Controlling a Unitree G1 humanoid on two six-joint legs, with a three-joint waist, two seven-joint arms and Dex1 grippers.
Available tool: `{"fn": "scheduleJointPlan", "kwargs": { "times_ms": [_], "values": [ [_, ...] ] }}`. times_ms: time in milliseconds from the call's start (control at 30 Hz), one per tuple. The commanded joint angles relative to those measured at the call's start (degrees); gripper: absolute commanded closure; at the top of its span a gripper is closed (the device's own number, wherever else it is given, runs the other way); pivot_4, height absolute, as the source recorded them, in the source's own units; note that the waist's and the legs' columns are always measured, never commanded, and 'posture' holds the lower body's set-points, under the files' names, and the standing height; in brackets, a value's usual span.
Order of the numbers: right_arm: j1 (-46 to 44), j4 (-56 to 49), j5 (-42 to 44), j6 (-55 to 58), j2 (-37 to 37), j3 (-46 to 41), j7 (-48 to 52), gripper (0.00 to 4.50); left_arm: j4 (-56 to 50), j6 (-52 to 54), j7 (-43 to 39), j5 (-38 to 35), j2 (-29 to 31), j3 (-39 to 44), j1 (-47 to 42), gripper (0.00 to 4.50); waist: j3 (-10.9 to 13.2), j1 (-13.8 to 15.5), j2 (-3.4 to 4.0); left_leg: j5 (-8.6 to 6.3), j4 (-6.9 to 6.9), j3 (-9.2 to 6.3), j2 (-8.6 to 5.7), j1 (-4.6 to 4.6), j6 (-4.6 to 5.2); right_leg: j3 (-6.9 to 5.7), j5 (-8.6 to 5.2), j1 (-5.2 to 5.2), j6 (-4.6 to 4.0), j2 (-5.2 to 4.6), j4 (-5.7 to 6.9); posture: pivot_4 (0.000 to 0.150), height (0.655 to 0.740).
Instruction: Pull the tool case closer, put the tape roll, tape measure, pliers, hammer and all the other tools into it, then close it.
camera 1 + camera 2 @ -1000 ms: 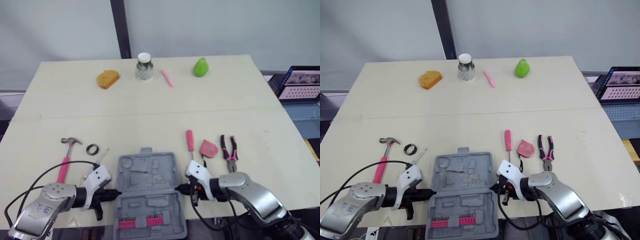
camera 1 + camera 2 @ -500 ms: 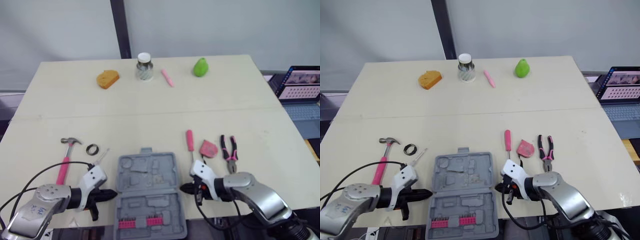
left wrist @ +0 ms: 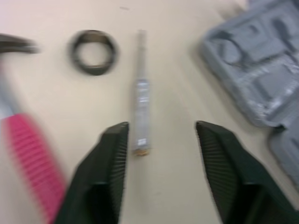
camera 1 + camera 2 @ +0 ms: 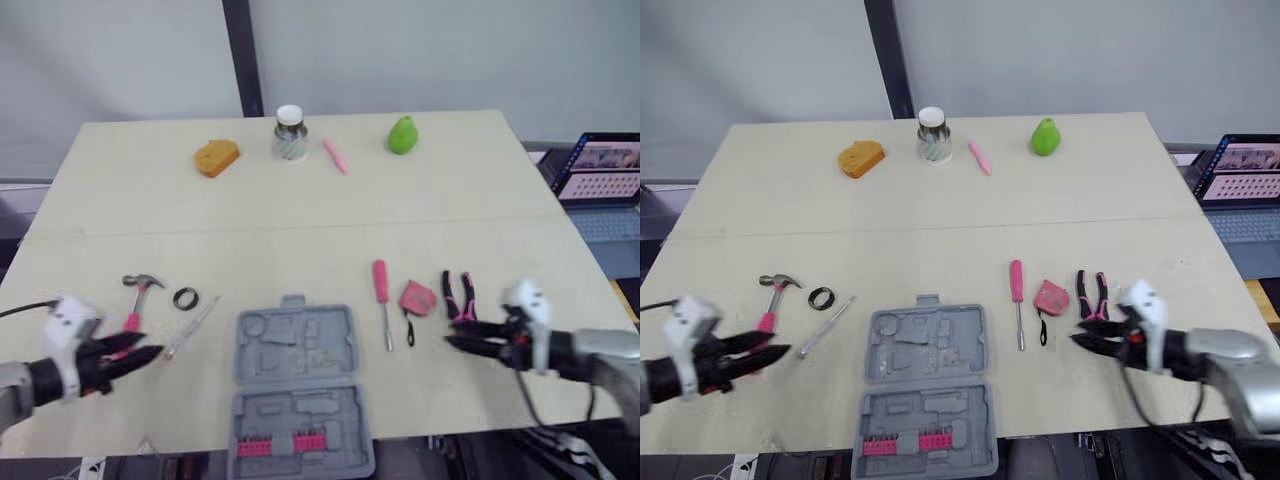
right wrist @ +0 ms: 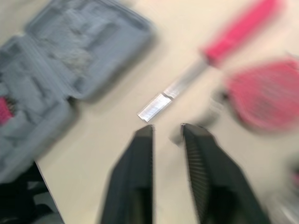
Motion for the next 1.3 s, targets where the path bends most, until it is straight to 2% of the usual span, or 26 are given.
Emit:
{"fn": "scheduleJointPlan", "kwargs": {
  "times_ms": [33, 100, 200, 300, 633, 867, 933, 1033, 1133, 1300],
  "values": [
    [-1.6, 12.9, -1.3, -6.6, -3.5, -5.3, 3.8, 1.01, 11.3, -7.3, 0.1, 2.3, 1.6, 6.4, 0.1, 0.04, 0.0, -0.2, -0.02, 0.00, -0.02, 0.05, 0.00, 0.04, 0.00, 0.02, 0.00, 0.00, 0.00, 0.00, 0.01, 0.150, 0.7400],
    [-2.8, 18.2, -2.3, -9.5, -4.4, -5.4, 5.0, 0.03, 15.8, -10.1, 0.1, 2.8, 2.1, 7.5, -0.4, 0.00, 0.0, -0.2, -0.05, 0.00, -0.04, 0.09, 0.01, 0.09, 0.00, 0.02, 0.00, -0.01, 0.00, 0.00, 0.02, 0.150, 0.7400],
    [-4.5, 25.5, -3.9, -13.3, -5.0, -5.3, 5.9, 0.03, 23.3, -14.4, 0.2, 4.0, 3.1, 8.9, -0.3, 0.00, 0.0, -0.2, -0.08, 0.00, -0.05, 0.11, 0.03, 0.09, -0.01, 0.04, 0.00, -0.02, 0.00, 0.00, 0.02, 0.150, 0.7400],
    [-5.9, 29.2, -5.1, -15.6, -4.8, -4.8, 5.8, 0.03, 26.2, -16.6, 0.7, 4.2, 3.2, 9.3, -0.5, 0.00, 0.0, -0.2, -0.12, -0.01, -0.08, 0.24, 0.03, 0.08, -0.02, 0.15, 0.00, -0.11, 0.00, -0.01, 0.04, 0.150, 0.7400],
    [-7.1, 27.7, -5.4, -15.9, -3.9, -3.9, 5.3, 0.03, 25.1, -17.5, 2.4, 4.2, 2.9, 7.9, -1.7, 0.00, 0.0, -0.2, -0.17, -0.06, -0.08, 0.69, 0.10, 0.10, -0.05, 0.53, 0.06, -0.45, -0.02, -0.02, 0.25, 0.150, 0.7400],
    [-5.3, 20.6, -3.5, -12.7, -3.7, -5.0, 4.9, 0.03, 19.3, -15.2, 3.9, 2.8, 1.2, 6.8, -2.8, 0.00, 0.0, -0.2, -0.18, -0.09, -0.05, 0.74, 0.12, 0.10, -0.06, 0.55, 0.07, -0.47, -0.03, -0.02, 0.27, 0.150, 0.7400],
    [-6.1, 14.0, -0.7, -9.6, -3.2, -4.6, 5.1, 0.03, 12.8, -13.7, 4.2, 1.7, -0.2, 3.3, -4.3, 0.00, 0.0, -0.2, -0.18, -0.10, -0.06, 0.75, 0.13, 0.11, -0.07, 0.55, 0.07, -0.47, -0.03, -0.02, 0.26, 0.150, 0.7400],
    [-8.1, 4.5, 2.5, -5.2, -2.5, -2.0, 5.2, 0.03, 8.2, -15.2, 4.0, 4.0, 0.0, -2.7, -6.6, 0.00, 0.0, 0.0, -0.18, -0.10, -0.03, 0.75, 0.13, 0.11, -0.07, 0.61, 0.10, -0.46, -0.04, -0.02, 0.30, 0.150, 0.7400],
    [-13.8, -6.6, 5.6, -0.9, 0.1, 4.6, 3.6, 0.03, 9.7, -19.2, 0.3, 7.6, 2.8, -11.1, -11.5, 0.00, 0.0, -0.2, -0.21, -0.10, -0.04, 0.75, 0.20, 0.12, -0.12, 0.59, 0.11, -0.49, -0.06, 0.05, 0.32, 0.150, 0.7400],
    [-22.1, -15.8, 7.6, 3.4, 5.9, 13.7, 0.1, 0.03, 18.2, -25.9, -5.2, 11.6, 4.4, -20.9, -22.3, 0.00, 0.0, 0.0, -0.21, -0.14, -0.03, 0.79, 0.32, 0.01, -0.22, 0.52, 0.14, -0.57, -0.10, 0.23, 0.35, 0.150, 0.7400]
  ]
}}
